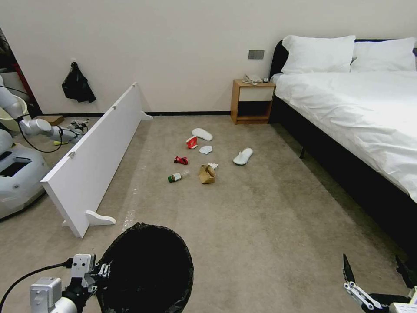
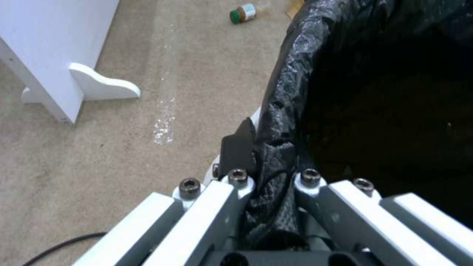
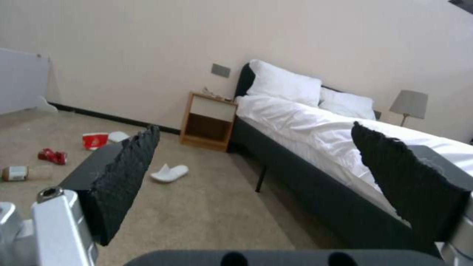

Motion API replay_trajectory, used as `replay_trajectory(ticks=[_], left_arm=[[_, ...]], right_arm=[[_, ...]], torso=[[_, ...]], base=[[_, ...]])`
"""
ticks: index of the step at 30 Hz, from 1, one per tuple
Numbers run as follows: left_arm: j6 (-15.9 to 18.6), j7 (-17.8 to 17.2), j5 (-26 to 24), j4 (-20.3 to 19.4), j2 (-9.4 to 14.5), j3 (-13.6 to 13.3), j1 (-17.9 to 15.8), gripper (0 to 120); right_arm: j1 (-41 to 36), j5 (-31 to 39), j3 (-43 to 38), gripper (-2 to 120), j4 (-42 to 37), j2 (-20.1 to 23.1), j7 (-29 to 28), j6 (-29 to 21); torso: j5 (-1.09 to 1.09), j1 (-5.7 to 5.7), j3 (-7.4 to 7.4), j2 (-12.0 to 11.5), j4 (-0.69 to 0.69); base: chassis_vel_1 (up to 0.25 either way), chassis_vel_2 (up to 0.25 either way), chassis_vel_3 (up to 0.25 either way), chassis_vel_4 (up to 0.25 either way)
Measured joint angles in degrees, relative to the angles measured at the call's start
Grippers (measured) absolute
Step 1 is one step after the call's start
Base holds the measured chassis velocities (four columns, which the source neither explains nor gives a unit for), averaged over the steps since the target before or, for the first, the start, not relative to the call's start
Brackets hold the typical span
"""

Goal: Pick up the trash bin, then pick up the garbage from the floor and place it into the trash bin.

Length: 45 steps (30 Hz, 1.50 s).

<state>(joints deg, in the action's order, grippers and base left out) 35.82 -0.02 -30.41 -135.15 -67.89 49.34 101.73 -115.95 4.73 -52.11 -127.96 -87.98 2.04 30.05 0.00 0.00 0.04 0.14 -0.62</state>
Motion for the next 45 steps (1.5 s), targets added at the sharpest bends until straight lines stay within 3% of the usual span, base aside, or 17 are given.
replay_trajectory(ticks=[45], left_arm=[[-0.3,-0.2,0.6,1.0,-0.5,-0.7,-0.4,3]], right_arm=[[0.5,1.1,-0.1,100,0.4,0.3,1.1,-0.9]], torso=[[0.00,0.00,0.00,0.0,0.00]], base=[[-0.107,0.106,0.105,-0.106]])
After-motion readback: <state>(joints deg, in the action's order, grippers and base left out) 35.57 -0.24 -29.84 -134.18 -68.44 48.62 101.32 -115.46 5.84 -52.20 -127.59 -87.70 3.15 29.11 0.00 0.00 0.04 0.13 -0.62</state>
